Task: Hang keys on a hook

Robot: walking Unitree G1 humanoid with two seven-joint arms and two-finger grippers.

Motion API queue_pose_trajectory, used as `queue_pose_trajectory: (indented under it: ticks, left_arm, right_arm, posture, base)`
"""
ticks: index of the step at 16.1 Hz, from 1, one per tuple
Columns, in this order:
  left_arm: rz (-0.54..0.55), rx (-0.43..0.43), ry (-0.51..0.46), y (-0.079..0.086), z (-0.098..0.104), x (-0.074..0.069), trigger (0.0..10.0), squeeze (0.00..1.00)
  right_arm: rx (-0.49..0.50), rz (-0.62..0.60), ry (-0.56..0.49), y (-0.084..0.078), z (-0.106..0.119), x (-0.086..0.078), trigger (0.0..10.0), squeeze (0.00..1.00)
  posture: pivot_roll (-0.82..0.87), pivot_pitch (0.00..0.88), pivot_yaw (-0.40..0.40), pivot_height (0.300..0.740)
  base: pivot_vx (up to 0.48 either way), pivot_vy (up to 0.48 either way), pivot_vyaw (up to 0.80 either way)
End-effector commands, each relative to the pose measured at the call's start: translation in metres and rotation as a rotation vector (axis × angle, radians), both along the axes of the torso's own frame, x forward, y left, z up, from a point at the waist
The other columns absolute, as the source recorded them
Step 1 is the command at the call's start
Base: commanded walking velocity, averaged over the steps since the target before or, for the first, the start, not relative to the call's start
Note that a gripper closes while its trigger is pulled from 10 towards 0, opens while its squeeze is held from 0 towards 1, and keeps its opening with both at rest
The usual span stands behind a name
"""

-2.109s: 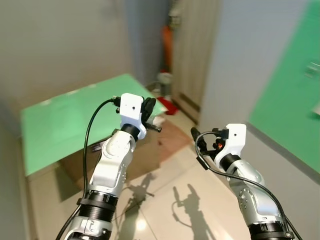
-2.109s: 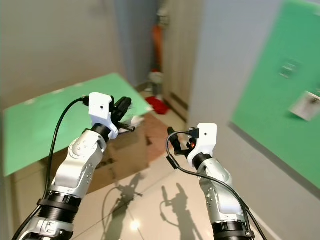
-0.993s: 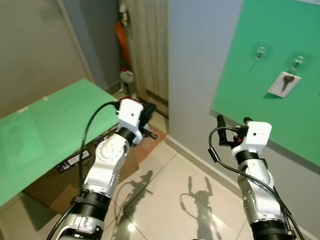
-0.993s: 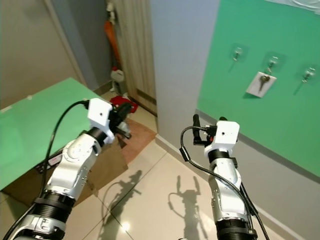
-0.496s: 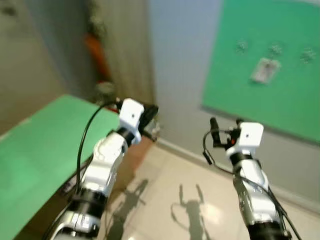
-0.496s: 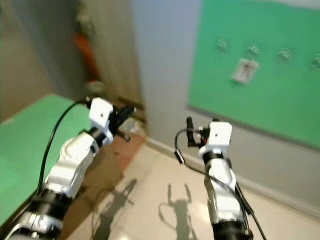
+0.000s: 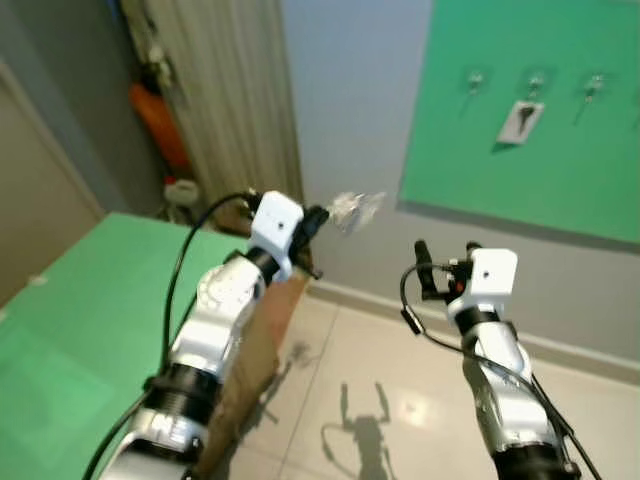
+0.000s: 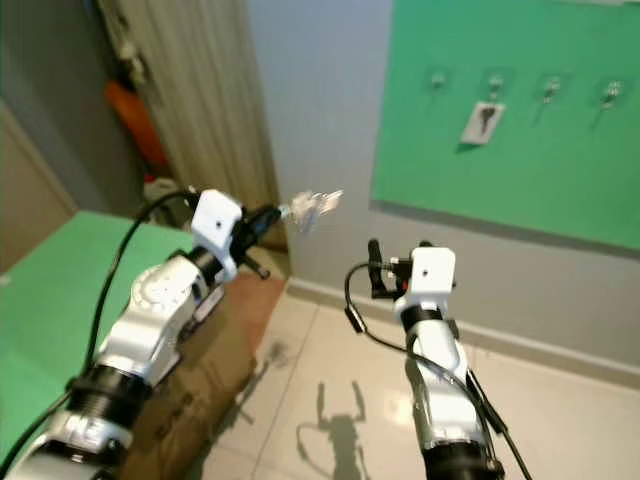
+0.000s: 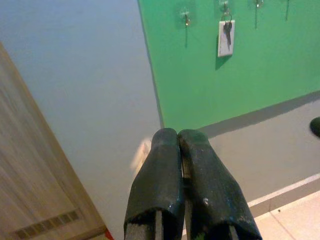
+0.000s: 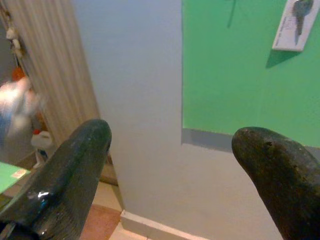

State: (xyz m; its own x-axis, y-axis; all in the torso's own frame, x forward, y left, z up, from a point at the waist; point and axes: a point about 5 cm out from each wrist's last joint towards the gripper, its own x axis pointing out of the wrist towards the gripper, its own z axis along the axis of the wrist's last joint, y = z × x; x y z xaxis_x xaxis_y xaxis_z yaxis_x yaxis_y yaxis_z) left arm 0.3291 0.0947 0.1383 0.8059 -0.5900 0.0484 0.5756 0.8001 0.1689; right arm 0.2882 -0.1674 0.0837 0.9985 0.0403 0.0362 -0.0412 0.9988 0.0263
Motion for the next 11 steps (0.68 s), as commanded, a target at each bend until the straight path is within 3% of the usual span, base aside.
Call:
queue_pose_trajectory:
  ticks: [1, 3, 6, 9, 11]
  left_arm:
    - [-0.007, -0.009, -0.019, -0.002, 0.005, -0.001, 0.0, 0.00]
    - [-0.034, -0.001, -0.048, -0.006, 0.014, -0.001, 0.0, 0.00]
    - [-0.029, 0.040, -0.064, -0.001, 0.027, 0.007, 0.0, 0.00]
    - [-0.034, 0.075, -0.076, 0.002, 0.046, 0.017, 0.0, 0.00]
    - [-0.055, 0.076, -0.097, -0.002, 0.059, 0.021, 0.0, 0.00]
  right_arm:
    - [-0.001, -0.001, -0.007, -0.002, 0.003, 0.001, 10.0, 0.00]
    - [0.020, 0.065, 0.009, 0.007, 0.002, 0.001, 10.0, 0.00]
    - [0.068, 0.307, 0.076, 0.030, 0.007, 0.001, 10.0, 0.00]
    - [0.044, 0.482, 0.060, 0.034, 0.027, 0.006, 10.0, 0.00]
    - [0.003, 0.538, 0.037, 0.032, 0.041, 0.015, 10.0, 0.00]
  posture:
    - [-0.07, 0.000, 0.113, 0.740]
    - [-0.06, 0.000, 0.115, 0.740]
    - [-0.06, 0.000, 0.115, 0.740]
    - [-0.06, 0.000, 0.116, 0.740]
    - [-0.06, 0.000, 0.108, 0.740]
  base:
    - [0.000, 0.000, 0.00]
    - [0.000, 0.000, 0.00]
    - [0.000, 0.000, 0.00]
    - [0.000, 0.000, 0.00]
    - [0.000, 0.000, 0.00]
